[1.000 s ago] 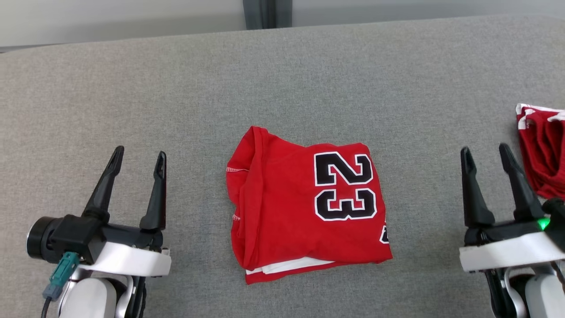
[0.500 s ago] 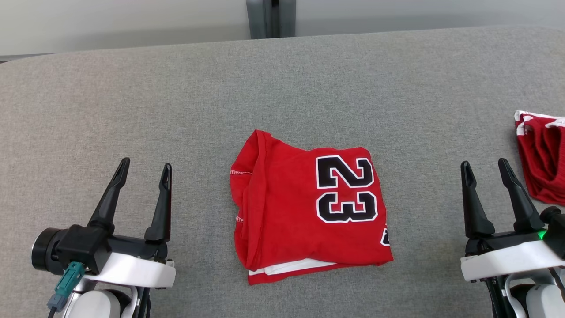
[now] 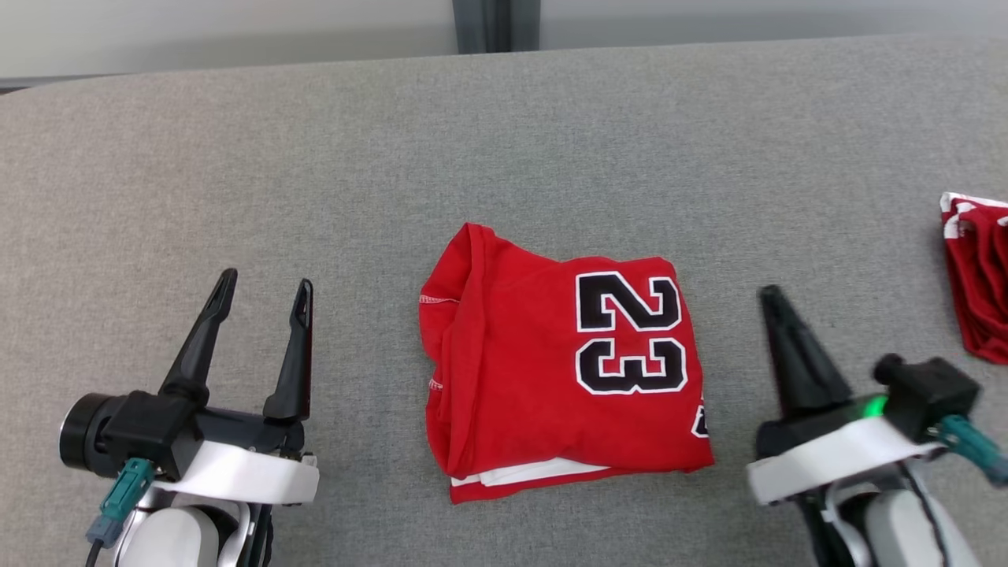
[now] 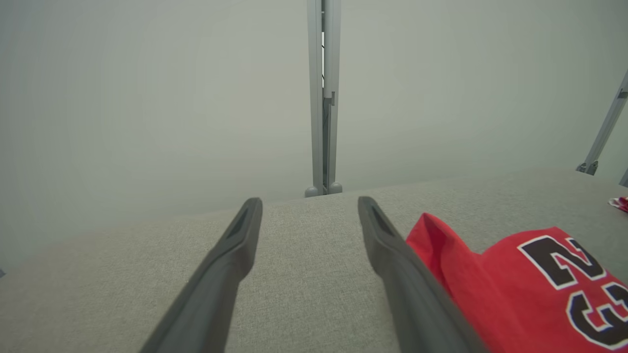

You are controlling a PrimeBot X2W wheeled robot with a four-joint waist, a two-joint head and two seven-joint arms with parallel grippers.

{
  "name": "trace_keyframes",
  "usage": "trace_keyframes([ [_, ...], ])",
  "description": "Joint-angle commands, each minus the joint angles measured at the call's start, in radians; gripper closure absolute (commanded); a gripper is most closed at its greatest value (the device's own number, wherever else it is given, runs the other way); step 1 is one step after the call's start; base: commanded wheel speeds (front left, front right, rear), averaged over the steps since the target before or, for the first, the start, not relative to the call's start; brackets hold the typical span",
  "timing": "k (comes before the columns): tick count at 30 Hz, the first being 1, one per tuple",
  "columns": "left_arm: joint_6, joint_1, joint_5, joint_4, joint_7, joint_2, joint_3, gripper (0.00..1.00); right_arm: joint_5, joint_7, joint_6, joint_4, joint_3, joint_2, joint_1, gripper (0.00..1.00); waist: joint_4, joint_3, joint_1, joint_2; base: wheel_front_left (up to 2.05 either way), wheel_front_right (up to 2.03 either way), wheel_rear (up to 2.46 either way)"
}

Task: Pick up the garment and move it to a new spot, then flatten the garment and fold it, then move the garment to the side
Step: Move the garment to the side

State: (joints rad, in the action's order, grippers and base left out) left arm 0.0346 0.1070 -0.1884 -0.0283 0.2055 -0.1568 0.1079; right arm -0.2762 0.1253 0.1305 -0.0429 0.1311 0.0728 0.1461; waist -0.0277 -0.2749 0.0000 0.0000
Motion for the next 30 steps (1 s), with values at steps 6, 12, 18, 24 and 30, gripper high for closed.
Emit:
trace_keyframes([
  [6,0.004,0.037,-0.010,0.006,0.009,-0.001,0.010,0.00,-0.067,0.009,0.000,-0.102,0.239,-0.010,0.118,1.00,-0.044,-0.035,0.0000,0.0000,0.00,0.00,0.00],
  [12,0.008,0.059,-0.017,0.030,0.020,0.014,0.027,0.00,-0.142,0.028,0.000,-0.308,0.400,-0.017,0.270,1.00,-0.087,-0.061,0.0000,0.0000,0.00,0.00,0.00],
  [18,0.013,0.077,-0.019,0.052,0.031,0.024,0.042,0.00,-0.197,0.054,0.000,-0.472,0.482,-0.020,0.380,1.00,-0.119,-0.076,0.0000,0.0000,0.00,0.00,0.00],
  [24,0.014,0.091,-0.023,0.072,0.041,0.027,0.047,0.00,-0.293,0.081,0.001,-0.546,0.615,-0.021,0.467,1.00,-0.132,-0.082,0.0000,0.0000,0.00,0.00,0.00],
  [30,0.018,0.094,-0.029,0.088,0.048,0.028,0.051,0.00,-0.366,0.100,0.000,-0.566,0.724,-0.021,0.533,1.00,-0.131,-0.079,0.0000,0.0000,0.00,0.00,0.00],
])
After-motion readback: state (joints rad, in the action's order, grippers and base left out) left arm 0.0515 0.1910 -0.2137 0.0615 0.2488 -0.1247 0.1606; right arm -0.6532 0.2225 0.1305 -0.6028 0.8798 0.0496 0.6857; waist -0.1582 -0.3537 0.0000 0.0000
